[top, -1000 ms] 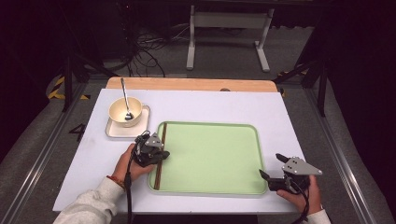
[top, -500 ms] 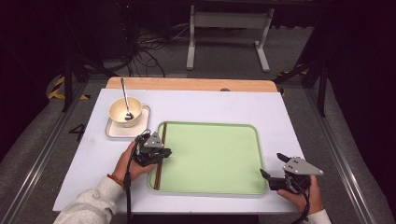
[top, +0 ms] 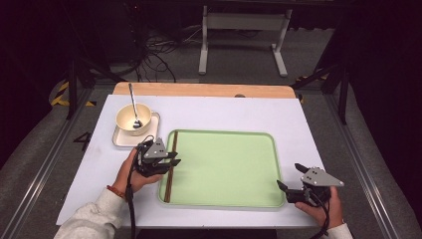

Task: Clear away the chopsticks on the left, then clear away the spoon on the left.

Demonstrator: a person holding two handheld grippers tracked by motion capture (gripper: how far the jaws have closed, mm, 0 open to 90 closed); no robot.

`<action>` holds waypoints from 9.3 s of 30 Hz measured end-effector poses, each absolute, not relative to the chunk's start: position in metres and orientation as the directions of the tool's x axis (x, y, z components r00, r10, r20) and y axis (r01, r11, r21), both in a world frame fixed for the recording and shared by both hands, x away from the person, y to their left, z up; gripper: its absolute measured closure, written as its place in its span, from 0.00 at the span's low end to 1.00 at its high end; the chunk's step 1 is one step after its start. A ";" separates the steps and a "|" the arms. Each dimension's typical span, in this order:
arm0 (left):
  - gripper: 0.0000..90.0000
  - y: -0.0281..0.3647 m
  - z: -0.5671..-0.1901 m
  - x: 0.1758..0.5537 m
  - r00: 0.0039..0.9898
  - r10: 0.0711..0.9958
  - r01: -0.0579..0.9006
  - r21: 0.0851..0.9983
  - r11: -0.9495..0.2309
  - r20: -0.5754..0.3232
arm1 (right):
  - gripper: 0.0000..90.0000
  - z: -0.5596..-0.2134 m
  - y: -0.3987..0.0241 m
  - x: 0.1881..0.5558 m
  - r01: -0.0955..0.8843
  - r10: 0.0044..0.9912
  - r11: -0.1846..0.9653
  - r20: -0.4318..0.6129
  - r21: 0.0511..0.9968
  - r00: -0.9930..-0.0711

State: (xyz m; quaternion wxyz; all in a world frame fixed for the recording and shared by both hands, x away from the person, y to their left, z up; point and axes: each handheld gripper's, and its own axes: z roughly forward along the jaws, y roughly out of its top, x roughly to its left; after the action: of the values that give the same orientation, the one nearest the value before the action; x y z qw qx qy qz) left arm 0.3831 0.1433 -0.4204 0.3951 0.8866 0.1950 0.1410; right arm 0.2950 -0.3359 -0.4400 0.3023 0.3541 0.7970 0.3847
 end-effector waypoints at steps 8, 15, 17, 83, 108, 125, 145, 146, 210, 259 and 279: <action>0.56 0.154 -0.411 0.381 0.874 0.473 0.219 0.781 -0.584 0.108 | 0.19 -0.441 -0.334 0.297 0.334 0.794 0.457 -0.209 0.825 -0.571; 0.38 0.166 -0.402 0.377 0.850 0.515 0.221 0.810 -0.543 0.114 | 0.19 -0.440 -0.332 0.300 0.326 0.790 0.458 -0.211 0.827 -0.575; 0.35 0.168 -0.400 0.377 0.849 0.515 0.218 0.812 -0.542 0.116 | 0.19 -0.440 -0.332 0.300 0.325 0.790 0.458 -0.211 0.828 -0.576; 0.61 0.265 -0.390 0.490 0.573 0.819 0.558 0.732 -0.392 0.002 | 0.19 -0.443 -0.329 0.303 0.329 0.781 0.458 -0.197 0.826 -0.593; 0.70 0.246 -0.412 0.553 0.416 0.909 0.733 0.586 -0.344 0.014 | 0.19 -0.448 -0.335 0.298 0.353 0.791 0.466 -0.202 0.811 -0.578; 1.00 0.247 -0.404 0.546 0.412 0.911 0.681 0.674 -0.287 -0.029 | 0.19 -0.447 -0.340 0.291 0.360 0.802 0.454 -0.198 0.815 -0.563; 1.00 0.251 -0.353 0.501 0.521 0.848 0.518 0.825 -0.224 -0.097 | 0.19 -0.442 -0.337 0.291 0.337 0.800 0.453 -0.209 0.825 -0.563; 1.00 0.250 -0.351 0.499 0.533 0.839 0.510 0.833 -0.215 -0.109 | 0.19 -0.442 -0.337 0.291 0.337 0.800 0.454 -0.210 0.825 -0.563; 1.00 0.126 -0.442 0.364 0.817 0.510 0.505 0.760 -0.409 -0.269 | 0.19 -0.442 -0.334 0.292 0.335 0.792 0.459 -0.208 0.823 -0.574; 0.94 0.119 -0.457 0.377 0.862 0.491 0.413 0.740 -0.531 -0.129 | 0.19 -0.442 -0.334 0.294 0.333 0.788 0.469 -0.217 0.818 -0.576; 0.97 0.079 -0.454 0.403 0.933 0.353 0.220 0.674 -0.705 0.065 | 0.19 -0.443 -0.333 0.295 0.337 0.791 0.470 -0.220 0.816 -0.571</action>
State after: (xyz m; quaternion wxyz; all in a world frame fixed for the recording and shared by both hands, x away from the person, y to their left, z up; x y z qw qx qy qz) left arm 0.4028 0.0786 -0.4541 0.3507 0.9185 0.1558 0.0951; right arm 0.2948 -0.3330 -0.4435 0.3015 0.3513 0.8027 0.3761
